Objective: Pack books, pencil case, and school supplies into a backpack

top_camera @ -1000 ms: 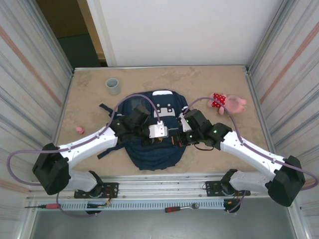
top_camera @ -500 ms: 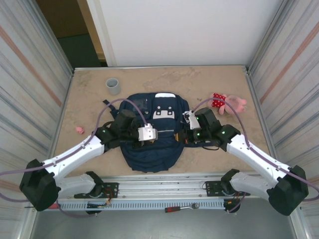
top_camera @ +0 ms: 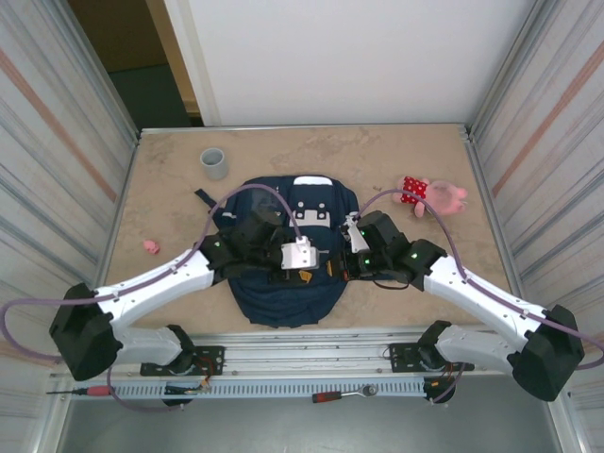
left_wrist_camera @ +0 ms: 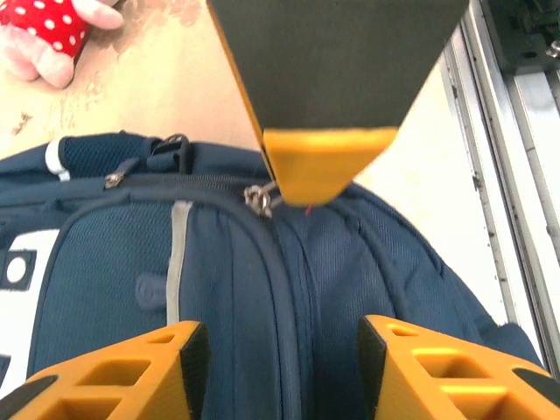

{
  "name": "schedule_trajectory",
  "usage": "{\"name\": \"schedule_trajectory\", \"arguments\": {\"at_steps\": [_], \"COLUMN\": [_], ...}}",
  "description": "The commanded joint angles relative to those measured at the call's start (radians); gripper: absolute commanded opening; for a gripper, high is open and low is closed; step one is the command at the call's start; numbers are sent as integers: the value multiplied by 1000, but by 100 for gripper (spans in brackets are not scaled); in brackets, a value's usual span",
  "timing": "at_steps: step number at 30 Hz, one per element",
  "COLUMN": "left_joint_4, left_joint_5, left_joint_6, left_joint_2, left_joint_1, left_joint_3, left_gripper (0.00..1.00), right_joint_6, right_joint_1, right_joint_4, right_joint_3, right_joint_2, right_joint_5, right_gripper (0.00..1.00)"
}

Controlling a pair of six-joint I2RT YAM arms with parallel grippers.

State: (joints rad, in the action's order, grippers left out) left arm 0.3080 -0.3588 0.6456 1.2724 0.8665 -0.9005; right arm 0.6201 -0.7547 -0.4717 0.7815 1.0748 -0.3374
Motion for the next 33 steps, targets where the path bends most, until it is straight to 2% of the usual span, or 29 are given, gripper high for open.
{"name": "schedule_trajectory", "arguments": {"at_steps": [1,3,6,8,11,13,20,33], "left_joint_4": [-49,-52,-43,-43,-43,-43,-21,-7], "left_joint_5": [41,58,86,102,124,116,29,-86], "left_joint_6": [-43,-45,-42,-40,-29,-18,16,57], "left_joint_2": [44,70,88,86,68,51,-10,-72], "left_joint_1": [12,14,14,14,13,14,13,6], "left_joint_3": [-35,-40,-41,-34,-18,-6,27,60], "left_gripper": [48,43,28,22,8,4,3,3], "right_joint_6": [9,7,4,5,11,21,27,-23], "right_joint_1": [-10,-9,-7,-3,3,14,90,255], "right_joint_4": [13,12,11,12,13,-1,-19,91], "right_joint_3": [13,13,9,5,-4,-12,-27,-19], "right_joint_2": [-3,-4,-10,-15,-17,-18,-15,64], "right_joint_5": [-9,-9,-4,-3,12,42,163,216], "right_gripper": [0,0,0,0,0,0,0,0]}}
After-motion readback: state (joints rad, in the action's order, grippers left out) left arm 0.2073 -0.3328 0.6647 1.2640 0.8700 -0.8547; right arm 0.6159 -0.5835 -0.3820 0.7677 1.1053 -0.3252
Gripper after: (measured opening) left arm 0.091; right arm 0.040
